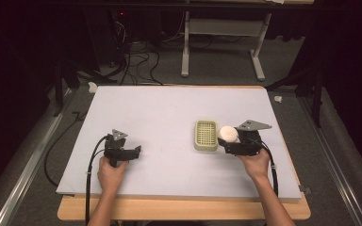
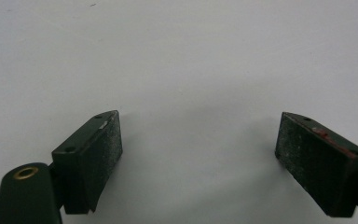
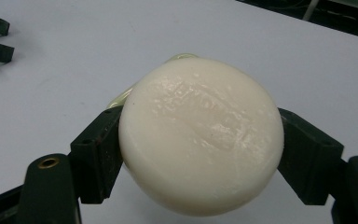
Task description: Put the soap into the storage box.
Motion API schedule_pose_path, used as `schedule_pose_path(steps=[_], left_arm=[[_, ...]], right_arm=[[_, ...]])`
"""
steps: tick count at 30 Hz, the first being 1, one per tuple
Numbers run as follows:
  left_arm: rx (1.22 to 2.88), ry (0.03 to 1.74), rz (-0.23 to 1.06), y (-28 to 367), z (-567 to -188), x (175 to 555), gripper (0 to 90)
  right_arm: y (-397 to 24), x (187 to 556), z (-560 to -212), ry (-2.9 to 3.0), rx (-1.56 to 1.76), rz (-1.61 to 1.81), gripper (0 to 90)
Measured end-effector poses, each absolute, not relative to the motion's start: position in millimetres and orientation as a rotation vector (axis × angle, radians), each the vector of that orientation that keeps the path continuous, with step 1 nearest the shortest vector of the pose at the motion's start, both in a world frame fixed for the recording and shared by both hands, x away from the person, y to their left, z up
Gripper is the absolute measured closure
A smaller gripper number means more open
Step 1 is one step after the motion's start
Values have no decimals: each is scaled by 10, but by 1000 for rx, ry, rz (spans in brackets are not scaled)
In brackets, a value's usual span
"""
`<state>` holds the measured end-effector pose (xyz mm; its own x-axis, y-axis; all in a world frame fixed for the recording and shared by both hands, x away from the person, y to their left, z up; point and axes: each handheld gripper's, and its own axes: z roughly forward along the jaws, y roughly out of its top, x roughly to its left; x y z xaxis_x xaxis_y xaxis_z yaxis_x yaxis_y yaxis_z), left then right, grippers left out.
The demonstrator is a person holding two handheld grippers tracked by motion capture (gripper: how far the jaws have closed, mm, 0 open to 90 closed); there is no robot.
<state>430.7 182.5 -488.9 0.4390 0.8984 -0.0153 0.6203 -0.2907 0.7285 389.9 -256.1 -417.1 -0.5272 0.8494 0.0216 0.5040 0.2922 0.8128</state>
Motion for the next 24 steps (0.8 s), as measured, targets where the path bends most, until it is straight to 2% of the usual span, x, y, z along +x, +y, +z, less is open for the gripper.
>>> schedule_pose_path(steps=[24], left_arm=[[2022,1271,532,1824,-4889,4305,151]], right_arm=[[-2122,4205,-4165,2263,1150,1010,247]])
